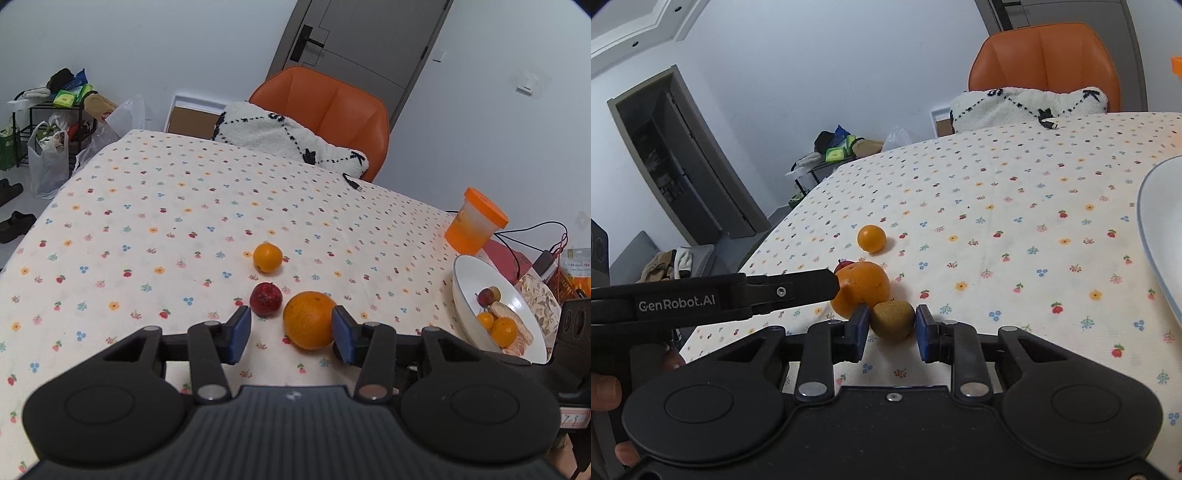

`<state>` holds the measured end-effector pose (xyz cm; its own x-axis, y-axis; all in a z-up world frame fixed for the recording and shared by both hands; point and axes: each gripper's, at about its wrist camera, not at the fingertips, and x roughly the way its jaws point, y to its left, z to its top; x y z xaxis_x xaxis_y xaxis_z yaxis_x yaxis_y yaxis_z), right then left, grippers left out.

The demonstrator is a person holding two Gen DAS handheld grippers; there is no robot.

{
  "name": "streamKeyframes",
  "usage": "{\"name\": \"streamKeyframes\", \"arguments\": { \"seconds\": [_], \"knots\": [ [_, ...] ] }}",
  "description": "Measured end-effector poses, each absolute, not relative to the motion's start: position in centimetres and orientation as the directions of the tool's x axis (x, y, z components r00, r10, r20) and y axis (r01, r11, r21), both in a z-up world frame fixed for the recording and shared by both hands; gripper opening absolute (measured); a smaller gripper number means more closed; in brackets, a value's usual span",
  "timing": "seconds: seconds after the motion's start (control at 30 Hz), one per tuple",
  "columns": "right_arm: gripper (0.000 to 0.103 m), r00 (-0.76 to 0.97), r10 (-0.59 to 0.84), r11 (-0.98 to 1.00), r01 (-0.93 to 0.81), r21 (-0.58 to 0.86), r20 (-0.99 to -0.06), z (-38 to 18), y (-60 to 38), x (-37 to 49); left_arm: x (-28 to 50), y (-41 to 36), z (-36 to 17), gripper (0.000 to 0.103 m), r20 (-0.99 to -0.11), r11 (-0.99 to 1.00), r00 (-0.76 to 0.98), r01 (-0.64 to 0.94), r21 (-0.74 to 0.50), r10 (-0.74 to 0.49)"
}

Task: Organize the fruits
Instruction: 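Grasp the brown kiwi with the right gripper while the left gripper grasps the large orange, then carry the kiwi and large orange onto the white plate and open both grippers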

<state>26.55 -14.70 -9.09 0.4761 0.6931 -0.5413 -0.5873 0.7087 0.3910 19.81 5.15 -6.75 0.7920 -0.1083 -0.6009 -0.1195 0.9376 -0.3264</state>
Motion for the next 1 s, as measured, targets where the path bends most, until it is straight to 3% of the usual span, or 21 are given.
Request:
{"name": "streamKeyframes", "arguments": {
  "seconds": [0.5, 0.53, 0.57, 1.0],
  "knots": [
    [0.025, 0.532, 0.649, 0.757, -0.525, 0.39, -0.543, -9.1, -17.8, 26.6, 21.2, 3.3, -8.0, 0.047, -0.63, 0.945, 0.765, -0.097, -0.314, -0.131],
    [0.025, 0.537, 0.646, 0.76, -0.522, 0.388, -0.542, -9.0, -18.0, 26.6, 21.3, 3.2, -8.2, 0.045, -0.632, 0.945, 0.764, -0.1, -0.312, -0.128],
    [0.025, 0.543, 0.643, 0.762, -0.518, 0.387, -0.539, -8.9, -18.3, 26.5, 21.3, 3.1, -8.2, 0.038, -0.635, 0.945, 0.762, -0.099, -0.311, -0.129],
    [0.025, 0.628, 0.611, 0.792, -0.472, 0.388, -0.482, -7.1, -22.4, 25.7, 21.2, -0.1, -6.5, 0.037, -0.611, 0.96, 0.776, -0.027, -0.28, -0.156]
  ]
}}
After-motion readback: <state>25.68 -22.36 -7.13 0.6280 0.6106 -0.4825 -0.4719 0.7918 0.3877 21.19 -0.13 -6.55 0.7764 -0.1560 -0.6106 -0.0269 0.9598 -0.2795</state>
